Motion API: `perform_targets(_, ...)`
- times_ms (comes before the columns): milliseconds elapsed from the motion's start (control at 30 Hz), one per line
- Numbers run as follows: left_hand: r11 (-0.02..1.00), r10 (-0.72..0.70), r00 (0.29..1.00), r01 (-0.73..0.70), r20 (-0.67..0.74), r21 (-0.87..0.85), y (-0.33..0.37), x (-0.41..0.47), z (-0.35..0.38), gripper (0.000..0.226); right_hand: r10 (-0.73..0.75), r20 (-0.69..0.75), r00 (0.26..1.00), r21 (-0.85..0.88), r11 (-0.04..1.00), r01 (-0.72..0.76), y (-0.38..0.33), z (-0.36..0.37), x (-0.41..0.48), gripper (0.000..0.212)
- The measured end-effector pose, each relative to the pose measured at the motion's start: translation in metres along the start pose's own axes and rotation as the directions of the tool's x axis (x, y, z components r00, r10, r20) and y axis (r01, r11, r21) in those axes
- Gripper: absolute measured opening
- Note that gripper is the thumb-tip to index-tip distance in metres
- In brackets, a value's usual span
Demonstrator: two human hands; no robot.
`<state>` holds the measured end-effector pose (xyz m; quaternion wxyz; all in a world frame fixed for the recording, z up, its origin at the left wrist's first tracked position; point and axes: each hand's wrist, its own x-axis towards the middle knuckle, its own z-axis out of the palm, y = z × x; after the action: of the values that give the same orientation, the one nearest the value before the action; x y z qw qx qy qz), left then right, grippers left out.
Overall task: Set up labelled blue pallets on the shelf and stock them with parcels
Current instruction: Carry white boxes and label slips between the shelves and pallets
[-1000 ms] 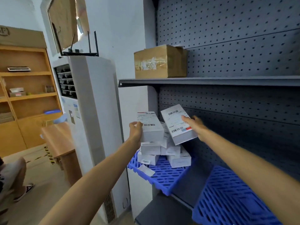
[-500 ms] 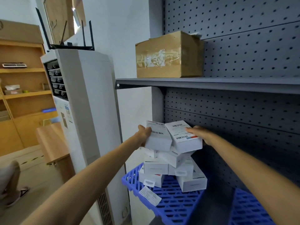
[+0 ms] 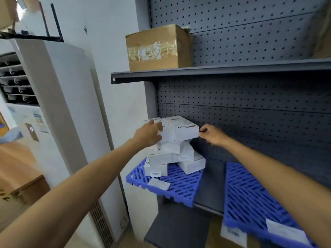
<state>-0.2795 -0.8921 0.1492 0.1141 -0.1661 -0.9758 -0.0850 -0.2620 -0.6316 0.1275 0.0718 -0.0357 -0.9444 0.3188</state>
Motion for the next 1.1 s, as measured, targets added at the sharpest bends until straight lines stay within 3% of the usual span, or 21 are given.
perform_targets(200, 0.945, 0.300, 0.937, -0.318, 0.179, 0.081, 0.064, -0.054, 0.030, 0.029, -0.020, 0.082, 0.996, -0.421, 0.906, 0.053, 0.033, -0.019, -0.125, 0.038)
perform_targets(400, 0.804, 0.570, 0.782, -0.594, 0.251, 0.028, 0.173, -0.094, 0.053, 0.045, 0.127, 0.046, 0.991, -0.568, 0.820, -0.078, 0.088, -0.068, -0.242, 0.040)
perform_targets(600, 0.643, 0.736, 0.619, -0.766, 0.274, 0.006, 0.316, -0.137, 0.076, 0.027, 0.335, -0.092, 0.938, -0.610, 0.726, -0.319, 0.171, -0.127, -0.363, 0.034)
perform_targets(867, 0.415, 0.894, 0.392, -0.907, 0.217, -0.074, 0.539, -0.228, 0.090, 0.010, 0.515, -0.292, 0.806, -0.558, 0.592, -0.581, 0.266, -0.214, -0.558, 0.025)
perform_targets(967, 0.319, 0.937, 0.294, -0.940, 0.186, -0.123, 0.637, -0.288, 0.090, 0.014, 0.608, -0.356, 0.709, -0.536, 0.489, -0.688, 0.300, -0.256, -0.653, 0.026)
perform_targets(1100, 0.123, 0.982, 0.098, -0.980, 0.159, -0.154, 0.760, -0.385, 0.087, 0.013, 0.715, -0.446, 0.538, -0.436, 0.352, -0.828, 0.333, -0.312, -0.789, 0.026)
